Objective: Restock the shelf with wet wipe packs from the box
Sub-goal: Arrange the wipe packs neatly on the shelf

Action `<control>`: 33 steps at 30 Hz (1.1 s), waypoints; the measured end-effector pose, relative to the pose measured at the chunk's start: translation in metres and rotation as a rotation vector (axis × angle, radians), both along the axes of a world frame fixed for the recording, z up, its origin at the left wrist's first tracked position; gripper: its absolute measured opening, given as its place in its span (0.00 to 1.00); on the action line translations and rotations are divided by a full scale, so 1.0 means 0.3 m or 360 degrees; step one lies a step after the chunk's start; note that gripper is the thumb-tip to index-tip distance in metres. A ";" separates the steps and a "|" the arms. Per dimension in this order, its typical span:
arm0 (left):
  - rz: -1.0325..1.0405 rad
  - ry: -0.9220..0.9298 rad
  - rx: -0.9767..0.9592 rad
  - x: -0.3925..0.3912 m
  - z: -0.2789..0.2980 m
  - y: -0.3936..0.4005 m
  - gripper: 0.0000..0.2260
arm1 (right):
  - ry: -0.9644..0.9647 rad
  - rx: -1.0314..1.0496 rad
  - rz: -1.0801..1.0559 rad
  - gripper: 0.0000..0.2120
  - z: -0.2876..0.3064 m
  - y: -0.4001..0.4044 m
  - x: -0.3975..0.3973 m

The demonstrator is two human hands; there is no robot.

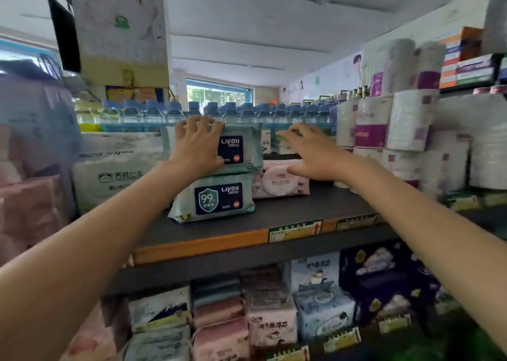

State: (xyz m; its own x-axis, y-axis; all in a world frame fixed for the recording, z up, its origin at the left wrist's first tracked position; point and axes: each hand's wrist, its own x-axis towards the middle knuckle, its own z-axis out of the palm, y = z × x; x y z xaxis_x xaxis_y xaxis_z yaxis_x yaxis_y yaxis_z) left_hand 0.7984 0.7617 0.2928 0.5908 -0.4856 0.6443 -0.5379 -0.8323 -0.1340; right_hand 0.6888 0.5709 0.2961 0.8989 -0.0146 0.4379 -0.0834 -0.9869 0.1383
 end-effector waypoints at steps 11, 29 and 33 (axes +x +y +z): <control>-0.1056 0.0310 0.0097 -0.512 -0.152 -0.393 0.23 | 0.0566 0.0246 -0.0707 0.24 -0.156 -0.087 -0.534; -0.2694 0.0566 0.1873 -2.332 -1.198 -0.778 0.15 | 0.0926 0.1866 -0.2349 0.18 -1.235 0.147 -2.671; -0.2744 0.0631 0.2161 -2.590 -1.416 -0.713 0.15 | 0.1067 0.2064 -0.2386 0.17 -1.491 0.228 -2.862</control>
